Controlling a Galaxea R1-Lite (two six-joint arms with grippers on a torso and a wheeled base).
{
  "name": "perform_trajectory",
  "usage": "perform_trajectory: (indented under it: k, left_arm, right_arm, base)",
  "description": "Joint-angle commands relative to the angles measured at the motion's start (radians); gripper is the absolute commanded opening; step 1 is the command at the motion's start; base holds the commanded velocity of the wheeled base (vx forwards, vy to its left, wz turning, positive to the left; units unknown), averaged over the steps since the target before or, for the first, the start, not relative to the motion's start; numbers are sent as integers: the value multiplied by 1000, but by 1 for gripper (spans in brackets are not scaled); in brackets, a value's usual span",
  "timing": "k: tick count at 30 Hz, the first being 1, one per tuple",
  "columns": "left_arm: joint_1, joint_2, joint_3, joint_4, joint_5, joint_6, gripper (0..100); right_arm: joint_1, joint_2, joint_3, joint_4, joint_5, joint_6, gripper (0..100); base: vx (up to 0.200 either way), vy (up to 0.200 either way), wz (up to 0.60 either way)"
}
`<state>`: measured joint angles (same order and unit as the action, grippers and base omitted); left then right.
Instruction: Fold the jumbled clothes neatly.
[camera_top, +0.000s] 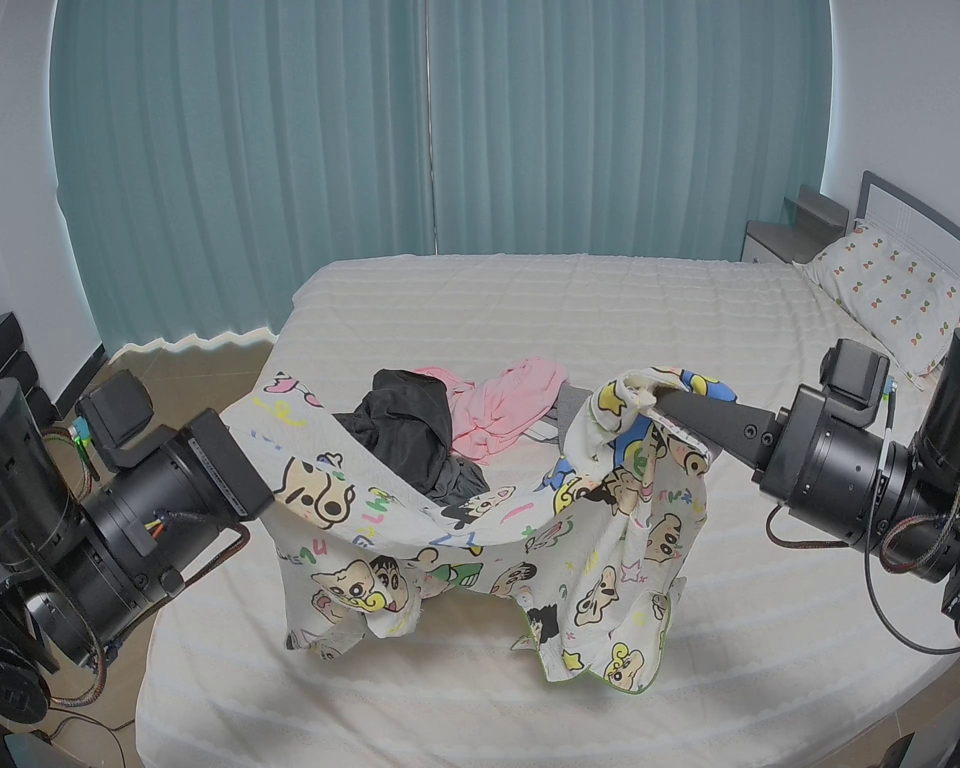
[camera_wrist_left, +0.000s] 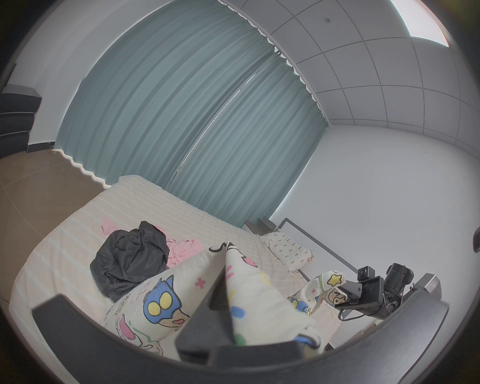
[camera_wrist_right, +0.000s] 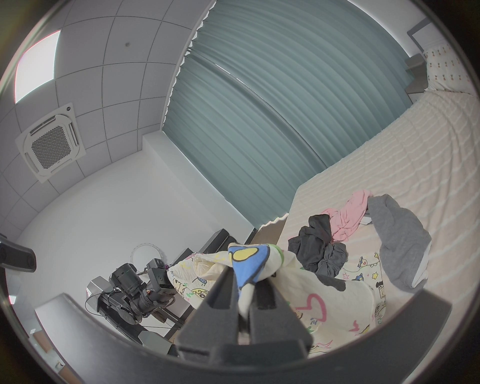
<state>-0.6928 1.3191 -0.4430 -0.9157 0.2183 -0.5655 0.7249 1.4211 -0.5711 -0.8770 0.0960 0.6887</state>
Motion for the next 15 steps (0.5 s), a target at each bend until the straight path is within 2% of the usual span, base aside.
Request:
perform_trajectory:
  k: [1, 12, 15]
  left_arm:
    - [-2, 2, 17, 0, 1, -1, 0]
    - [-2, -3, 32, 0, 1, 1, 0]
    - [-2, -3, 40, -3, 1, 1, 0]
  right_arm:
    - [1, 1, 3, 0, -1, 3, 0]
    - [1, -24, 11, 1, 1, 2, 0]
    - [-1, -25, 17, 0, 1, 3, 0]
  base:
    - [-200, 0, 0]
    - [-200, 0, 0]
    - [0, 0, 0]
